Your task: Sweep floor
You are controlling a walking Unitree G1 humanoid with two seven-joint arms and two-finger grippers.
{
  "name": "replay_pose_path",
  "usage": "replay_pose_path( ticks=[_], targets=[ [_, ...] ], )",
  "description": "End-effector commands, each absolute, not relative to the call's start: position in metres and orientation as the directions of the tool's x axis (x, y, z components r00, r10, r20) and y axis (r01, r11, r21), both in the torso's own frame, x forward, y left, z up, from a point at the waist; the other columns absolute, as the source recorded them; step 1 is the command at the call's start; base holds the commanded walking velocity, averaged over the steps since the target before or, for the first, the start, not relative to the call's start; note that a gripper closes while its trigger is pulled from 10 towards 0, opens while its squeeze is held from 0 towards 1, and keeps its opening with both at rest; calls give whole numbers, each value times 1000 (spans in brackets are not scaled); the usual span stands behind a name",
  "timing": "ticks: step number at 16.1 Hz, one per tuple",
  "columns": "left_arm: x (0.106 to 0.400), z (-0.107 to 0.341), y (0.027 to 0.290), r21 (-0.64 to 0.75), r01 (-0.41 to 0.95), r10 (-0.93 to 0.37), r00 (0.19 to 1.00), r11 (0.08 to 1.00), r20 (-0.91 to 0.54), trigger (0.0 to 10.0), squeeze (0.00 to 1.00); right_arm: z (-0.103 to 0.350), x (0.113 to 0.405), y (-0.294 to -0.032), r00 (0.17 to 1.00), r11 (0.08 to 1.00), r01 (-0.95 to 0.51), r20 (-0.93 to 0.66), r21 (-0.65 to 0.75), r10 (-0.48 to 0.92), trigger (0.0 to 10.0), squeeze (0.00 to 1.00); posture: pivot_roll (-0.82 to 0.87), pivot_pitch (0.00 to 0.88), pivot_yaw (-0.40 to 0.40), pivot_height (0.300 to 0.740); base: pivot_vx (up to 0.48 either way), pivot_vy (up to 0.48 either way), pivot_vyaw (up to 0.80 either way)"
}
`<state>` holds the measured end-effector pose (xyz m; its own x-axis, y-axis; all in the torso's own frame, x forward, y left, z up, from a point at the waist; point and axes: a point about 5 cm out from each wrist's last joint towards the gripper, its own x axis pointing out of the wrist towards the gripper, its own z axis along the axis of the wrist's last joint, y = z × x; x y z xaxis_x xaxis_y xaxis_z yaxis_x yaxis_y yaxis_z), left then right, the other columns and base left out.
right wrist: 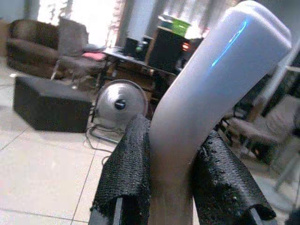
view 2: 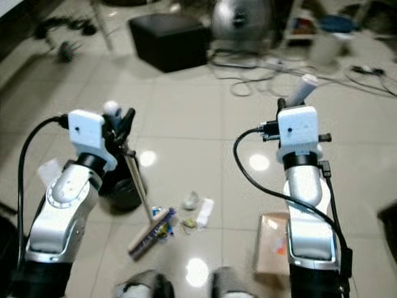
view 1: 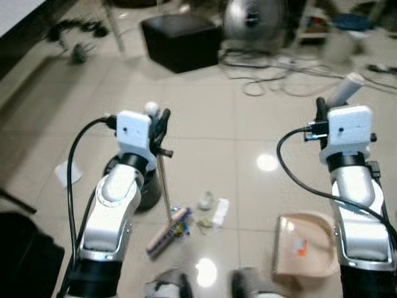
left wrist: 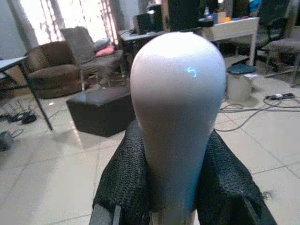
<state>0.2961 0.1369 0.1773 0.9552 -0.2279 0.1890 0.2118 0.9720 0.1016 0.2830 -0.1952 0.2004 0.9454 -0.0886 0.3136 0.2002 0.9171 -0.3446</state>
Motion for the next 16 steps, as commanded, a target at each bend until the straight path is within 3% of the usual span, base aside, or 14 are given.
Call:
replay_pose_path(
  ticks=[1, 6, 13, 16],
  targets=[
    [297, 181, 136, 104, 206, -223, 953, 973, 203, 10000, 0, 205, 283, -196, 929, 920, 229, 352, -318, -110, 10000, 0, -88, 146, 61, 740, 0, 0, -800],
    [299, 182, 137, 90, 179, -195, 958, 980, 211, 10000, 0, 204, 285, -197, 925, 959, 235, 341, -158, -170, 10000, 0, -93, 133, 56, 740, 0, 0, -800],
    [302, 194, 139, 136, 122, -158, 944, 983, 289, 10000, 0, 208, 290, -184, 941, 985, 120, 332, -126, -72, 10000, 0, -94, 114, 54, 740, 78, 0, 0],
    [302, 194, 140, 128, 111, -145, 945, 986, 292, 10000, 0, 207, 290, -183, 943, 979, 109, 330, -174, -47, 10000, 0, -95, 109, 55, 740, 348, 0, 800]
  ],
)
